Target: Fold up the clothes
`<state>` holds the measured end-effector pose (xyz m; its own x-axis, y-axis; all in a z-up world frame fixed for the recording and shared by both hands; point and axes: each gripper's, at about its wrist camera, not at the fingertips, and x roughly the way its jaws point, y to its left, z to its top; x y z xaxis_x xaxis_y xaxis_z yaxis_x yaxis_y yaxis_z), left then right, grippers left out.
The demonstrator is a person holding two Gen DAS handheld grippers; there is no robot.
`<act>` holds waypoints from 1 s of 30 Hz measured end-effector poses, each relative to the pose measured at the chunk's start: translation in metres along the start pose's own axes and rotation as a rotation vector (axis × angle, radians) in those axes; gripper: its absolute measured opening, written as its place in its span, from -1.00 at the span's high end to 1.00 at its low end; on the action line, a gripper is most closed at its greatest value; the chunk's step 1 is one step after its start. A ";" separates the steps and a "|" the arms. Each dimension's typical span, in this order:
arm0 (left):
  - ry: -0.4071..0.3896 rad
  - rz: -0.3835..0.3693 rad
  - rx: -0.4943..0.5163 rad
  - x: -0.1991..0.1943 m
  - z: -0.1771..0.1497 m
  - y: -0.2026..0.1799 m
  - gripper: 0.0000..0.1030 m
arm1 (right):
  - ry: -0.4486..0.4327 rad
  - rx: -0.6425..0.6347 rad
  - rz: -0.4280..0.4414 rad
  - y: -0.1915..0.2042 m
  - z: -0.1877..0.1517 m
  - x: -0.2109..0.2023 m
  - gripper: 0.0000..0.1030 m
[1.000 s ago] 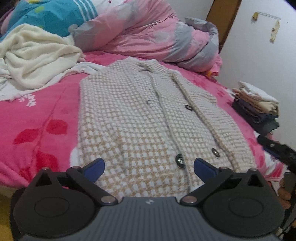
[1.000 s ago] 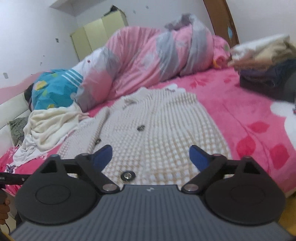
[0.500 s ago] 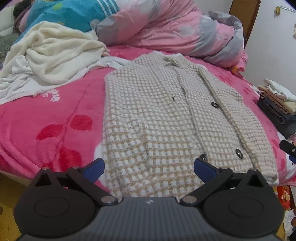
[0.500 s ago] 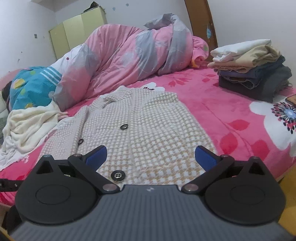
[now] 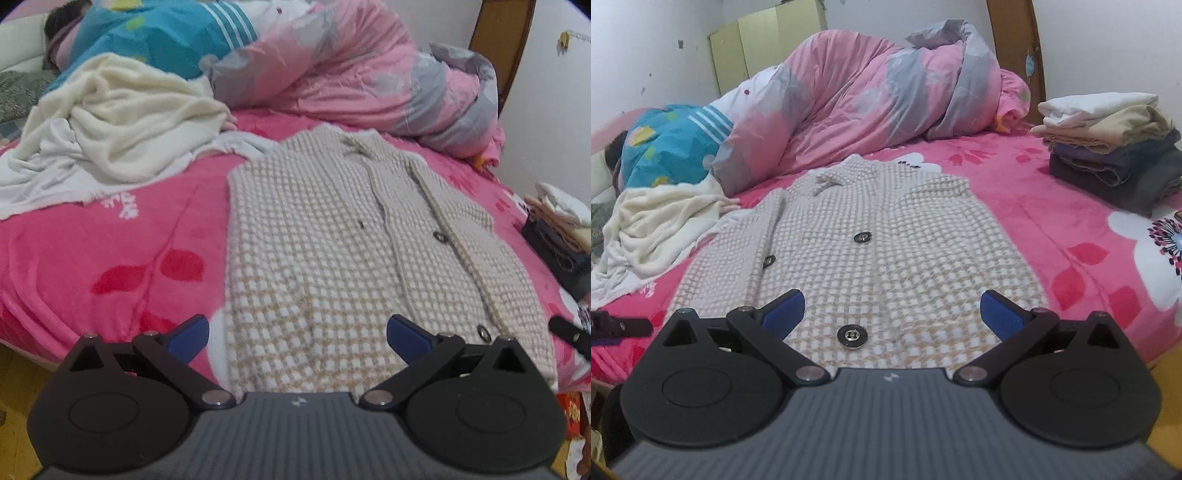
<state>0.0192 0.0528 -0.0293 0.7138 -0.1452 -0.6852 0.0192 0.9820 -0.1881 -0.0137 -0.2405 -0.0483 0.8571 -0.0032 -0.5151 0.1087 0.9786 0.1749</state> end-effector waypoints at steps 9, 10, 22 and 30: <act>-0.036 0.025 0.031 -0.002 0.002 0.002 -0.99 | 0.102 0.091 0.060 -0.002 0.002 0.010 -0.98; -0.038 0.026 0.035 -0.002 0.001 0.002 -0.99 | 0.109 0.112 0.085 -0.004 0.002 0.011 -0.98; -0.075 -0.065 0.033 -0.004 0.001 0.001 -1.00 | 0.048 0.106 0.253 -0.005 0.004 0.003 -0.98; -0.068 -0.102 0.035 0.008 0.025 -0.001 -1.00 | -0.003 0.071 0.303 -0.007 0.017 0.003 -0.98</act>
<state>0.0420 0.0539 -0.0171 0.7528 -0.2372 -0.6140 0.1177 0.9663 -0.2290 -0.0030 -0.2511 -0.0371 0.8572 0.2857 -0.4285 -0.1172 0.9184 0.3780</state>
